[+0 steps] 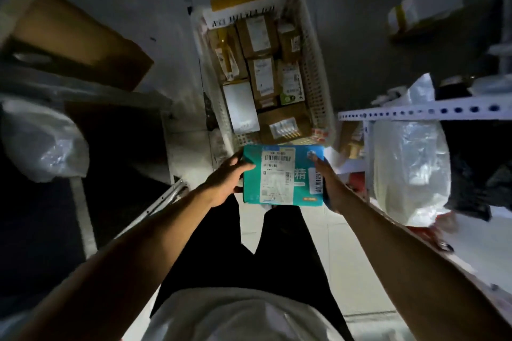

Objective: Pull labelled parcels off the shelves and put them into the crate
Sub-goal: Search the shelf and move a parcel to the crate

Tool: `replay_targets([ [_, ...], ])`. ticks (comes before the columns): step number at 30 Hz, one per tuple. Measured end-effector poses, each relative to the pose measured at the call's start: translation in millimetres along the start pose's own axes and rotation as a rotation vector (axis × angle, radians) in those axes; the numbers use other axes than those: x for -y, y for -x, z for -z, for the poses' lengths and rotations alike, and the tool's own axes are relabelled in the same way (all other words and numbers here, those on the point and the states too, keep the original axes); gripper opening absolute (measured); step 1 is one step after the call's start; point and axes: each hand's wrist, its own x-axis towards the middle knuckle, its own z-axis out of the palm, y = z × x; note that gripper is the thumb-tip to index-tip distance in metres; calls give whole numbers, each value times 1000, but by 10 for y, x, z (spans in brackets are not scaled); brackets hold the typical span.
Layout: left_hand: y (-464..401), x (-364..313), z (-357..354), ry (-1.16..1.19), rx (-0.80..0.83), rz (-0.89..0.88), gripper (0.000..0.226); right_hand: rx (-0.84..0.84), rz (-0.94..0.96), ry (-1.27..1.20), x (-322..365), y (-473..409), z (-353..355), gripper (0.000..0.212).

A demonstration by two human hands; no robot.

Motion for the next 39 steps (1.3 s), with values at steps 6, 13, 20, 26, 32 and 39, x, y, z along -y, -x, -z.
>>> replay_targets([
  [6,-697,-189,315,110,-72,11,40,71,97,84,395,-686,-230,60],
  [13,-1780,-206,215,139,-19,-39,45,26,225,169,832,-1656,63,29],
  [20,-2787,-80,-141,131,22,-39,41,-76,126,311,772,-2477,515,81],
  [26,-3303,159,-239,58,54,2,31,-341,201,518,347,-2892,553,26],
  [32,-3405,243,-382,-360,31,4,60,-386,164,727,102,-3051,442,64],
  [39,-3109,-86,-377,-633,-44,-64,43,-293,19,810,281,-2739,133,53],
])
